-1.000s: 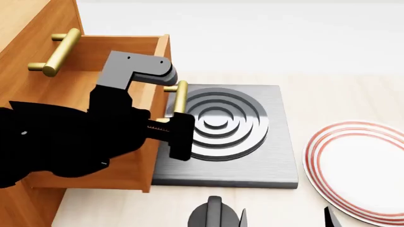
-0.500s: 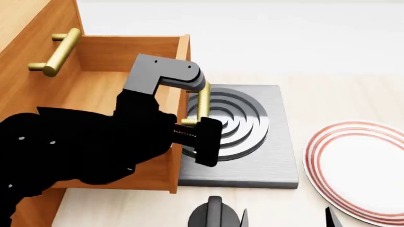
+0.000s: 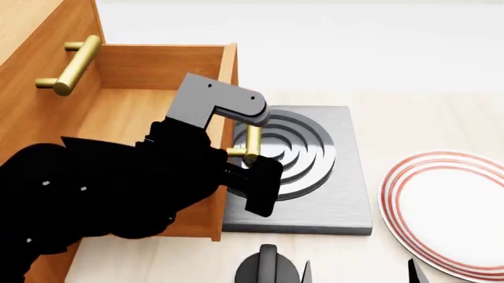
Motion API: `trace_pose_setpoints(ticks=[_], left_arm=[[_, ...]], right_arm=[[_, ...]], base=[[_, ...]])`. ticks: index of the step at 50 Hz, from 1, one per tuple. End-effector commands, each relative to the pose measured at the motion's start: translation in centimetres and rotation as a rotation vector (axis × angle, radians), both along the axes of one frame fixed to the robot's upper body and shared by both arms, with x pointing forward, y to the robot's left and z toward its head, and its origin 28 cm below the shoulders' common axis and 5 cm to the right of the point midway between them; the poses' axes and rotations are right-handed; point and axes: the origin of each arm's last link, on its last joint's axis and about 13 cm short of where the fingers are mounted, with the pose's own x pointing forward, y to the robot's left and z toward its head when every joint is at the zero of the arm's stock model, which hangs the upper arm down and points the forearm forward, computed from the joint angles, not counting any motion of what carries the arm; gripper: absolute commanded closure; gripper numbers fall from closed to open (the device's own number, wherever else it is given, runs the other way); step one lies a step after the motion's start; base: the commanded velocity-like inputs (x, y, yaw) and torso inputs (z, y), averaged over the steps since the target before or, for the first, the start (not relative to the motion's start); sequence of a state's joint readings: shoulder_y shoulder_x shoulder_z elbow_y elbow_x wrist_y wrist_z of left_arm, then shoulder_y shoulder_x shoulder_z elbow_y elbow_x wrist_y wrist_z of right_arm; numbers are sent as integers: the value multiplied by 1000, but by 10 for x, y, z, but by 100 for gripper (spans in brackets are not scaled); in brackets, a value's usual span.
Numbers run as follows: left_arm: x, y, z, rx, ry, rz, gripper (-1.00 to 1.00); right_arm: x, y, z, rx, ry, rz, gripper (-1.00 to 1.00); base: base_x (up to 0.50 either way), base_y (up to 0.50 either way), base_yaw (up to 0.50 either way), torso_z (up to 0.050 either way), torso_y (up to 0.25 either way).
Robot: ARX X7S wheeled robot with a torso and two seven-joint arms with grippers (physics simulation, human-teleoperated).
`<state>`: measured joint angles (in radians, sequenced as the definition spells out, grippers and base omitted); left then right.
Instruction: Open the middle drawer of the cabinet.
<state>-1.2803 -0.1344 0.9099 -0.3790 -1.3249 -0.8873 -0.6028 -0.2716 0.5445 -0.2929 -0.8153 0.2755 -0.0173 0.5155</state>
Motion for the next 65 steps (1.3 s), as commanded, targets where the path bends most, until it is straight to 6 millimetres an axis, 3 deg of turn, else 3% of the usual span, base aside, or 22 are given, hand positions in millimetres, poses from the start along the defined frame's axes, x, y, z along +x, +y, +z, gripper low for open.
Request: trace_pose_setpoints(ticks=[1,16,36,45,65], left_arm=[[-10,-25,23,-279,-32,-154,-100],[13,-2,31,-226,-235,40,-100],[23,11,31,-195,-328,85,-100],[10,19,44,-259,-503,-78,-100],[1,44,64,-314,-724,-105,-100]], right_arm=[[0,1,0,-1,0,2,-100],[1,1,0,-3,0,2,-100],[1,1,-1,-5,0,4,-100],[1,2,-1,-6,0,3,-100],[1,2,-1,-9,3,5,-100]], base=[[14,-5,-9,0,0],[3,-3,-6,0,0],[0,0,0,0,0],[0,0,0,0,0],[0,0,0,0,0]])
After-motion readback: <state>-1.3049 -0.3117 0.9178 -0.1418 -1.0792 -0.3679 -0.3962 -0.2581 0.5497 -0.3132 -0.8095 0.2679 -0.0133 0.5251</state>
